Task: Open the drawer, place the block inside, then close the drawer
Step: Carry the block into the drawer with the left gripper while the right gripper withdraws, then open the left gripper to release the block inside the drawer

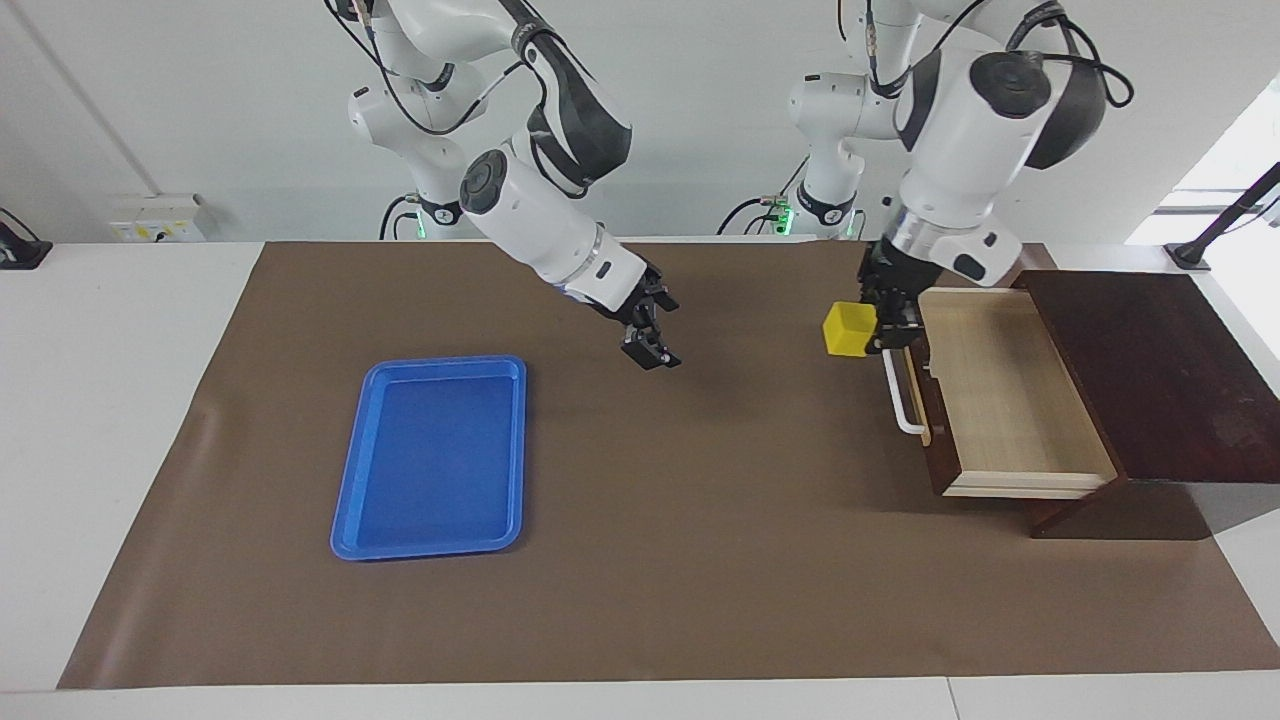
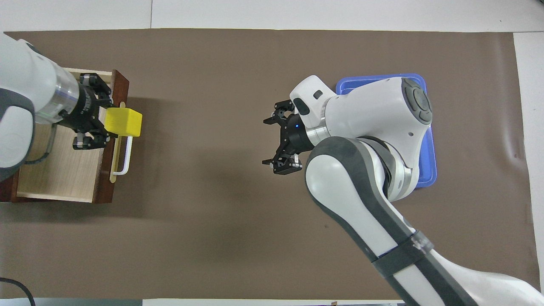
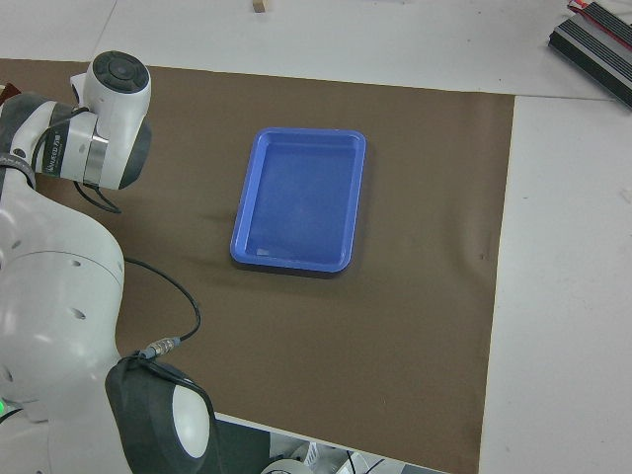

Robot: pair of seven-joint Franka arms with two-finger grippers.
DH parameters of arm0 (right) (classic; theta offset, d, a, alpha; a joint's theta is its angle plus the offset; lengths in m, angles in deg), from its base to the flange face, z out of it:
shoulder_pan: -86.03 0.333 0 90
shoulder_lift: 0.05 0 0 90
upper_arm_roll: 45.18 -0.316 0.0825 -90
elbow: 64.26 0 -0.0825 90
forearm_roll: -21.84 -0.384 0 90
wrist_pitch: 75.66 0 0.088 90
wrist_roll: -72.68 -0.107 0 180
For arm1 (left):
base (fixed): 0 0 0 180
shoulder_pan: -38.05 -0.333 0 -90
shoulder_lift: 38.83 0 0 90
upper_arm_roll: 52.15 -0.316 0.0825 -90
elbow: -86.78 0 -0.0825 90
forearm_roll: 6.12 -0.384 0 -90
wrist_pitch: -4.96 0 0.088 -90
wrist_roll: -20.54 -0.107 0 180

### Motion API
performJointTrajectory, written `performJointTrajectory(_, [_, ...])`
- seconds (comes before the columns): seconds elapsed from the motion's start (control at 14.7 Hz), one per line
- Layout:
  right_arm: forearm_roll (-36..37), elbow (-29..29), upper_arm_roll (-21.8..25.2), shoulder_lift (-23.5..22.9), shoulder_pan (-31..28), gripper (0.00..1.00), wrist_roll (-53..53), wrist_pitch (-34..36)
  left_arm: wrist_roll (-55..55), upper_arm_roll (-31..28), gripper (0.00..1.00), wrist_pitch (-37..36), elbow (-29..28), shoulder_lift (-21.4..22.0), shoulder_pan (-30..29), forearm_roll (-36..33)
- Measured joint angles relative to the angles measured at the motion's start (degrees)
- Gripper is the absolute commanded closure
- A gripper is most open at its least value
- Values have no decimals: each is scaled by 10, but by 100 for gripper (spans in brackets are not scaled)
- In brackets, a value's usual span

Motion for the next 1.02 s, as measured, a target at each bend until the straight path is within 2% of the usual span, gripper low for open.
performJointTrajectory(0.27, [14, 3, 7, 7, -91, 0, 0, 55, -97, -1, 100, 30, -33, -1, -96, -8])
performJointTrajectory(0.54, [93, 4, 9, 10, -175, 0, 0, 89, -121, 1, 100, 89, -99, -1, -126, -20])
performJointTrajectory(0.68, [126, 8, 10, 14, -195, 0, -9, 96, -121, 5, 86, 123, -138, 4, -126, -22])
performJointTrajectory(0.75, [145, 12, 10, 18, -205, 0, -22, 105, -123, 5, 59, 134, -155, 8, -126, -23])
performJointTrajectory(0.82, [166, 19, 10, 22, -213, 0, -40, 114, -129, 5, 3, 140, -168, 12, -127, -24])
performJointTrajectory(0.88, [190, 26, 10, 27, -219, 0, -59, 127, -139, 5, 0, 145, -177, 16, -129, -24])
performJointTrajectory(1.02, [230, 41, 11, 40, -227, 0, -105, 160, -154, 4, 0, 148, -179, 21, -130, -24])
